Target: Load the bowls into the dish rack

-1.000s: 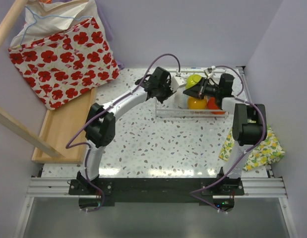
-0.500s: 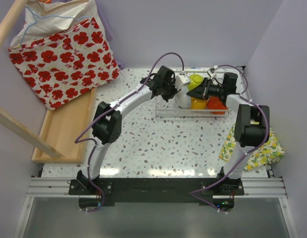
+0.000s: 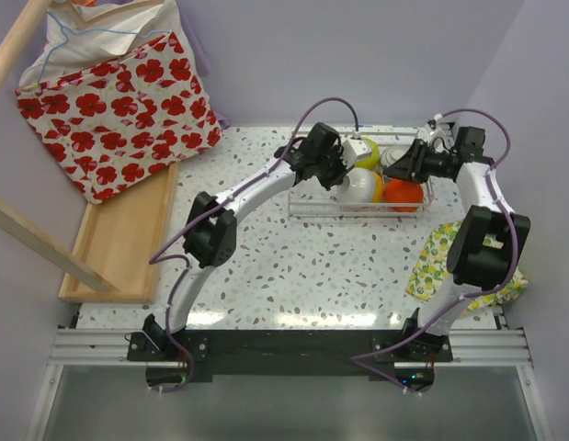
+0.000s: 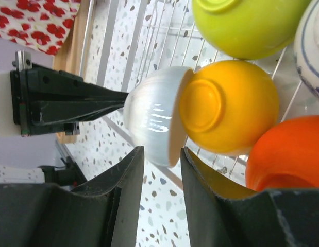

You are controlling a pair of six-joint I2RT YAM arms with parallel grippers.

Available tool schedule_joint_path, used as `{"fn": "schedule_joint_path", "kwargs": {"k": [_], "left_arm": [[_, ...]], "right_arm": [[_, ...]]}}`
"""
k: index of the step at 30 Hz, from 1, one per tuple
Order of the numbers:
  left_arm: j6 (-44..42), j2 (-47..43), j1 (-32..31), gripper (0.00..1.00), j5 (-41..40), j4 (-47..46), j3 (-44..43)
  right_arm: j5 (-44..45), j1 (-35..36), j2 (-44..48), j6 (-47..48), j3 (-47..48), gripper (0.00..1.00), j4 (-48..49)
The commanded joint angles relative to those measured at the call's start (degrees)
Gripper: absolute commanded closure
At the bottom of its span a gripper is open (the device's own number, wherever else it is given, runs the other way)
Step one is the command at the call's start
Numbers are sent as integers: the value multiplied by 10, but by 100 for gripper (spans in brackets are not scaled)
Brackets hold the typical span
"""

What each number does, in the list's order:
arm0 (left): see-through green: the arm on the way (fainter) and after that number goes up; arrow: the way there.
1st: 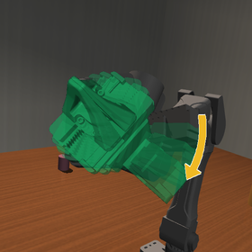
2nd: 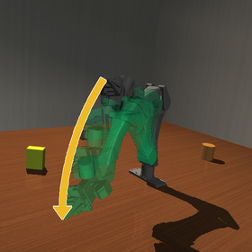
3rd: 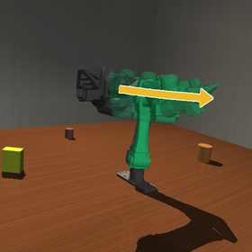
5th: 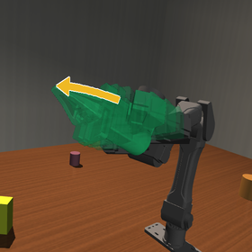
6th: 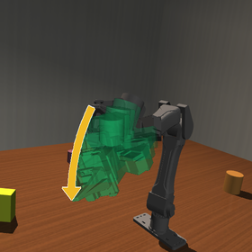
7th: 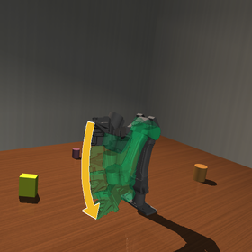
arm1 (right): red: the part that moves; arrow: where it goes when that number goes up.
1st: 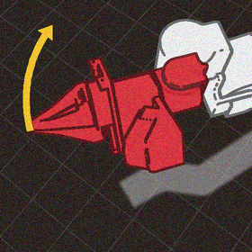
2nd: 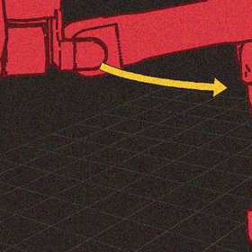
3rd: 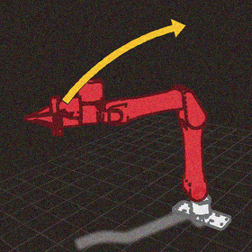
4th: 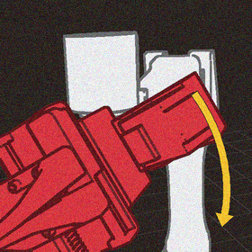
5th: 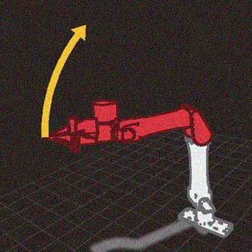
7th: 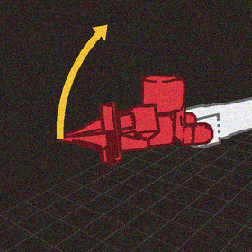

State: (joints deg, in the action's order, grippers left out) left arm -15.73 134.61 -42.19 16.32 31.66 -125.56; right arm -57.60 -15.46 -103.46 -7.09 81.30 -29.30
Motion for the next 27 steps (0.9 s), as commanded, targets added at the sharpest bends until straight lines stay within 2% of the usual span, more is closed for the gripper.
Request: {"fn": "schedule_joint_path", "kwargs": {"k": [1,9,14,18,23,24,25,26,27], "left_arm": [[18,16,-10,100,16,-30,-39],[28,7,-18,100,0,-27,-45],[27,-36,-18,100,-56,-27,-29],[19,-95,-17,100,-99,-26,27],[-2,-202,-8,100,-121,-22,136],[-4,-217,-5,95,-130,-20,151],[-11,-251,-1,84,-134,-17,164],[-11,-269,2,54,-145,-17,196],[-13,-288,4,42,-161,-19,215]], "right_arm": [[25,7,76,43,-36,61,-18],[57,8,130,7,-109,61,47],[92,37,150,42,-118,65,59],[134,89,145,67,-104,72,65],[192,119,137,42,-89,74,104],[202,119,138,31,-82,73,106],[212,119,141,30,-79,71,108],[228,121,147,31,-78,67,106],[252,126,155,43,-78,65,101]]}}
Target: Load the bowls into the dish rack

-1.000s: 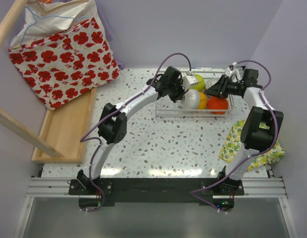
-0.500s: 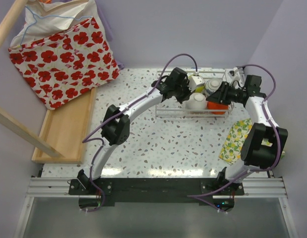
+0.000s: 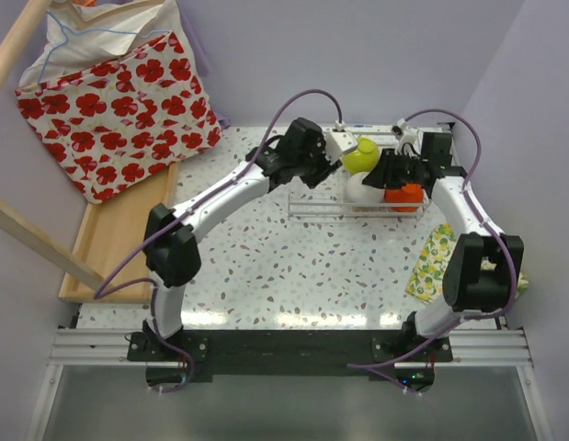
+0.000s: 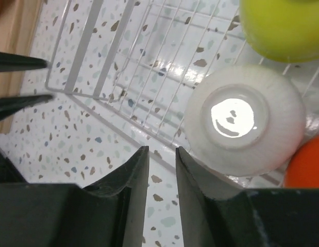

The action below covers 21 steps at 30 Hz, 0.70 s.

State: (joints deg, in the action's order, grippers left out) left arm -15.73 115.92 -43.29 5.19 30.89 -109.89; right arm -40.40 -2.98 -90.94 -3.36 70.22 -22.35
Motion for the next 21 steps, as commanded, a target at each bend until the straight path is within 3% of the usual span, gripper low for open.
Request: {"fn": "schedule_joint_path", "kwargs": {"k": [1,2,6,8,10,11,14,21], "left_arm": [[-16,-139,24,33,-66,-18,77],[-15,-158,30,18,-74,-22,118],[14,-233,83,1,-77,-21,205],[32,-261,127,0,-75,-26,260],[38,-277,166,0,-66,-43,294],[41,-279,179,0,-63,-53,325],[67,-265,223,0,-42,-86,371],[113,-246,260,0,-11,-189,446]], "right_arm": [[131,2,44,12,33,64,17],[175,3,54,19,33,59,10],[331,5,103,26,12,49,1],[411,5,123,21,5,33,-9],[444,-2,129,15,3,28,-32],[464,-6,134,7,0,19,-40],[442,-46,150,-32,-9,1,-68],[567,-71,172,-66,-8,1,-161]]}}
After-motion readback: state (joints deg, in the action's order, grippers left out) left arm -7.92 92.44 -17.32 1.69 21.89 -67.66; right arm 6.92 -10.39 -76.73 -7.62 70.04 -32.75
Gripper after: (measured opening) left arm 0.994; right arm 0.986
